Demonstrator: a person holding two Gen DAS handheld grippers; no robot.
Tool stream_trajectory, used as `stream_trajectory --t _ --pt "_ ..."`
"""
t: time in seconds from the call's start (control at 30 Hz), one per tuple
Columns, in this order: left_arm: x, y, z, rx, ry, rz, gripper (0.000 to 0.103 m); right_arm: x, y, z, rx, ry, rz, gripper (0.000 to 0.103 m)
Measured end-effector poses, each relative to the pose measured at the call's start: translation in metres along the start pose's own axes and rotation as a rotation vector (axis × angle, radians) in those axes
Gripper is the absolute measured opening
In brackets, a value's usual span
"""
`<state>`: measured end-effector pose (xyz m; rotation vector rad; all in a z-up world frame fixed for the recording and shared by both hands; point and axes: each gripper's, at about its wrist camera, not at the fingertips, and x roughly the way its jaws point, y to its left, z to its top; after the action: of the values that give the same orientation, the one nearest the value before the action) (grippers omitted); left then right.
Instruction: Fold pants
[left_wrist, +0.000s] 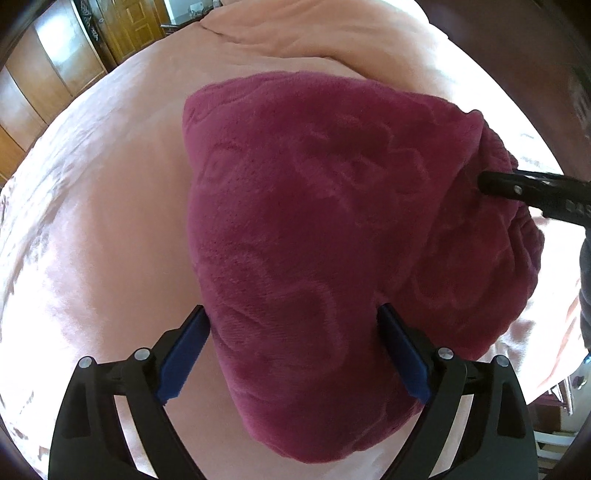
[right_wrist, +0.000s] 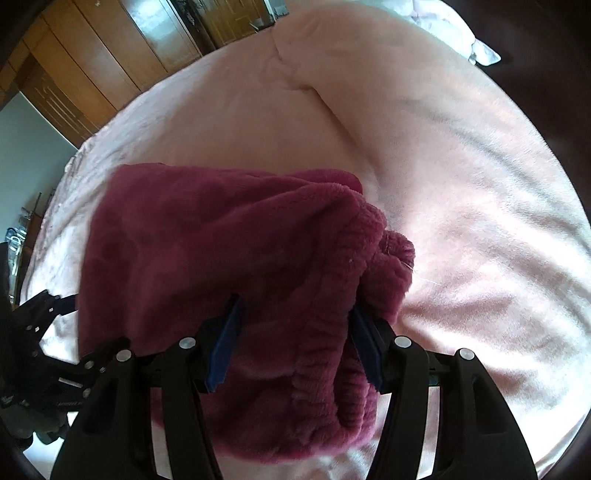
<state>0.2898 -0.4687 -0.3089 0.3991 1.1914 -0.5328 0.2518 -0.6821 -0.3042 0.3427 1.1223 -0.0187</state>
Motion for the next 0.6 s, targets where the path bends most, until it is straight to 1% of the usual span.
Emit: stream_trajectory --t 0.07,0.23,0.33,0.37,0.4,0.57,0.6 --pt "-0.007 0.000 0.001 -0.005 -0.011 0.004 0.090 -0.014 0.001 -0.008 -0.005 -0.017 0.012 0.059" --pt "-0.030 -0.009 0.010 -0.020 -0.054 0.006 0.090 -0.038 0.001 -0.028 -0.008 -0.036 0.008 0.059" --pt "-0.045 -0.016 0.017 -0.019 -0.085 0.010 0.090 -0.057 0.001 -0.036 0.016 -0.061 -0.018 0.059" --pt "-0.050 -0.018 0.019 -0.017 -0.094 0.011 0.090 -0.061 0.000 -0.040 0.023 -0.070 -0.026 0.061" --pt "-0.055 -0.021 0.021 -0.016 -0.104 0.010 0.090 -0.070 0.000 -0.044 0.037 -0.086 -0.037 0.066" --pt "-0.080 -0.028 0.025 0.012 -0.151 0.014 0.090 -0.102 0.008 -0.059 0.070 -0.153 -0.071 0.071" --pt "-0.081 -0.027 0.026 0.018 -0.158 0.011 0.090 -0.108 0.013 -0.057 0.077 -0.166 -0.084 0.073"
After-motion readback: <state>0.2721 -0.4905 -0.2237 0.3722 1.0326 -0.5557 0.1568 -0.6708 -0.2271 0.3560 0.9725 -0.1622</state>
